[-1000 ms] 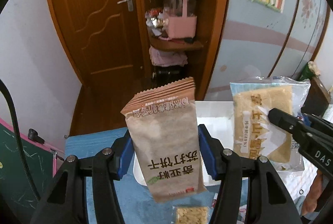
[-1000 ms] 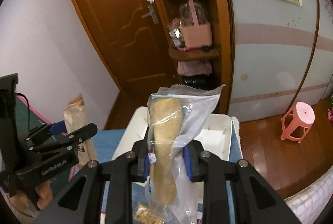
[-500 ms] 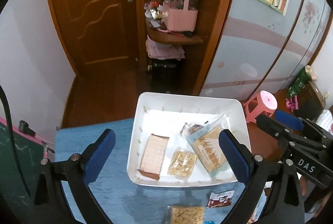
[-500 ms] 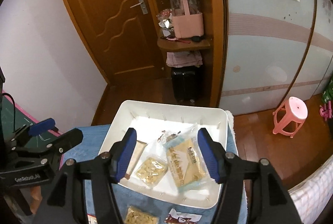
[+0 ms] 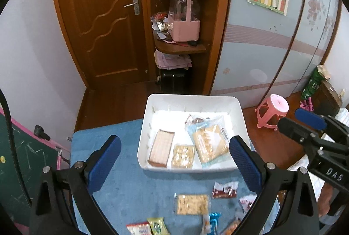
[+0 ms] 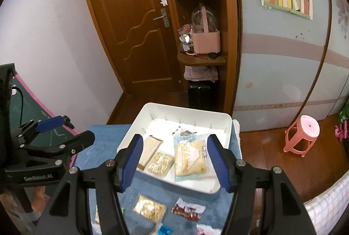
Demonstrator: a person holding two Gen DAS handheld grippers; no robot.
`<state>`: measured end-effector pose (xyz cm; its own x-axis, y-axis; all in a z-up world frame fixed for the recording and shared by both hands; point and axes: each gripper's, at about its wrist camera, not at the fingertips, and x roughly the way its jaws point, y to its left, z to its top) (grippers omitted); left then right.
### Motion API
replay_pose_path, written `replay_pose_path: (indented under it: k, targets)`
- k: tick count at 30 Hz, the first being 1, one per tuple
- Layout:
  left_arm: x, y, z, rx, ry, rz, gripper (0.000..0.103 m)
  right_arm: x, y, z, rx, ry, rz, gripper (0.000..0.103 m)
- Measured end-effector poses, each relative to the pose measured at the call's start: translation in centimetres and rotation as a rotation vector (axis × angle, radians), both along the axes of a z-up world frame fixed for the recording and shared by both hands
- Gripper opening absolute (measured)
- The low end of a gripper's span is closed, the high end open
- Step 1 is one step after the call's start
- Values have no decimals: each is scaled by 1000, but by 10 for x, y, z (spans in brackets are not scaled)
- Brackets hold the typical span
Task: Organize snacks
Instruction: 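Carry both packs over the white tray and release them inside, then grasp the dark jerky pack with the left tool while the right tool grasps the crab-roe snack bag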
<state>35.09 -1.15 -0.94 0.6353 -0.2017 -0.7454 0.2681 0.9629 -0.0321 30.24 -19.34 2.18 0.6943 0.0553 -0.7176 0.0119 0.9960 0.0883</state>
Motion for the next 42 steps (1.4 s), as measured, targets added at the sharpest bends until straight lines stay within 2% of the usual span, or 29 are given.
replay_pose_path:
  k: [13, 20, 22, 26, 30, 33, 39, 42]
  targets:
    - [-140, 15, 31, 29, -68, 17, 99, -120, 5, 25, -40, -44, 83, 62]
    - [-190, 33, 21, 66, -61, 33, 99, -160, 3, 20, -29, -40, 91, 63]
    - [-198, 40, 12, 72, -45, 38, 99, -167, 1, 14, -18, -25, 81, 68]
    - [-212, 55, -16, 69, 11, 48, 99, -184, 0, -8, 2, 20, 49, 71]
    - [-220, 76, -66, 42, 116, 46, 99, -193, 0, -36, 39, 98, 0, 71]
    - [-225, 90, -109, 73, 192, 41, 99, -193, -1, -64, 71, 174, -58, 71]
    - [-232, 108, -199, 125, 374, -50, 99, -191, -2, -124, 180, 333, -208, 71]
    - [-233, 110, -233, 128, 435, -106, 99, -191, 0, -154, 221, 400, -291, 71]
